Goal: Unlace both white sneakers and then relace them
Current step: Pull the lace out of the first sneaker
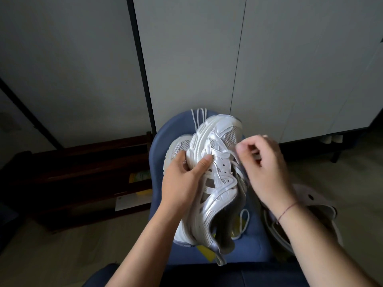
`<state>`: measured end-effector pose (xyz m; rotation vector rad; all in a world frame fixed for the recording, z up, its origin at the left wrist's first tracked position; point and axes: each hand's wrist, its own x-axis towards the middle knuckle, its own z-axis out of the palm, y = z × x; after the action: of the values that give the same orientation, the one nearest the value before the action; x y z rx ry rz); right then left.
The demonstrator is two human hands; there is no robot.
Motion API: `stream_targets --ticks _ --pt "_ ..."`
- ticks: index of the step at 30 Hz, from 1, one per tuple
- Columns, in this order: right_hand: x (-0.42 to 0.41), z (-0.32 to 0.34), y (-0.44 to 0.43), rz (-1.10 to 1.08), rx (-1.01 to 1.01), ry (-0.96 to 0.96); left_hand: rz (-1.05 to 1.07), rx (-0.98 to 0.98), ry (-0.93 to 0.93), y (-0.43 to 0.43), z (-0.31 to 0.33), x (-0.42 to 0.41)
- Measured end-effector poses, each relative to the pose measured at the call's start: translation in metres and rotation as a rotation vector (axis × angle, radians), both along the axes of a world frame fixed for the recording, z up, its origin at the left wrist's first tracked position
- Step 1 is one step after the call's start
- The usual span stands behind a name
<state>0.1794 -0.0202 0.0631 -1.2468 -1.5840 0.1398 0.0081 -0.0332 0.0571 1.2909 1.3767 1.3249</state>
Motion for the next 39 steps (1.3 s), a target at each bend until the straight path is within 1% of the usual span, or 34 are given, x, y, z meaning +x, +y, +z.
stream_targets --ticks 2,3,6,8,12,14,15,16,18,22,24,27,29,33,34,35,36,37,39 --pt "-0.012 0.000 -0.003 -0.016 0.059 -0.127 -0.008 0.000 0.015 -0.001 -0.001 0.003" --pt "-0.014 -0.001 -0.002 -0.023 0.076 -0.149 -0.013 -0.003 0.012 -0.002 -0.002 0.003" --pt "-0.015 -0.002 0.000 0.022 0.095 -0.105 -0.021 -0.014 -0.008 -0.002 -0.003 0.002" --pt "-0.007 -0.001 0.003 0.015 0.097 -0.012 -0.009 -0.020 -0.034 0.000 -0.001 -0.002" --pt "0.026 0.004 0.006 -0.121 0.063 0.279 0.040 -0.020 -0.076 0.007 0.000 -0.014" --pt "0.041 0.002 0.007 -0.154 0.048 0.379 0.042 -0.024 -0.077 0.008 -0.001 -0.016" --pt "0.044 0.000 0.008 -0.151 0.023 0.400 0.031 -0.028 -0.082 0.007 -0.002 -0.014" --pt "0.044 -0.001 0.009 -0.140 -0.011 0.386 0.019 -0.033 -0.088 0.007 -0.002 -0.013" --pt "0.037 -0.004 0.010 -0.118 -0.040 0.269 0.000 -0.038 -0.080 0.004 -0.002 -0.009" --pt "0.007 -0.002 0.003 -0.028 0.020 0.006 -0.009 -0.027 -0.003 0.001 -0.003 0.000" --pt "-0.007 -0.001 0.000 -0.019 0.077 -0.138 -0.008 -0.012 0.026 -0.002 -0.004 0.004" --pt "-0.017 -0.001 -0.001 -0.021 0.134 -0.213 -0.008 -0.012 0.034 -0.003 -0.003 0.004" --pt "-0.015 0.000 0.000 -0.022 0.156 -0.157 -0.013 -0.022 0.008 -0.002 -0.003 0.001" --pt "0.014 0.004 0.002 -0.119 0.101 0.274 0.028 -0.033 -0.051 0.003 0.000 -0.011" --pt "0.022 0.004 0.002 -0.132 0.097 0.359 0.035 -0.033 -0.052 0.004 0.000 -0.013" --pt "0.029 0.003 0.002 -0.142 0.086 0.406 0.034 -0.034 -0.054 0.004 0.000 -0.013" --pt "0.033 0.003 0.003 -0.147 0.060 0.403 0.029 -0.035 -0.056 0.004 -0.001 -0.013" --pt "0.033 0.002 0.004 -0.143 0.022 0.357 0.019 -0.037 -0.059 0.003 -0.001 -0.011" --pt "0.026 -0.001 0.005 -0.116 -0.022 0.203 0.001 -0.041 -0.060 0.001 -0.001 -0.006"
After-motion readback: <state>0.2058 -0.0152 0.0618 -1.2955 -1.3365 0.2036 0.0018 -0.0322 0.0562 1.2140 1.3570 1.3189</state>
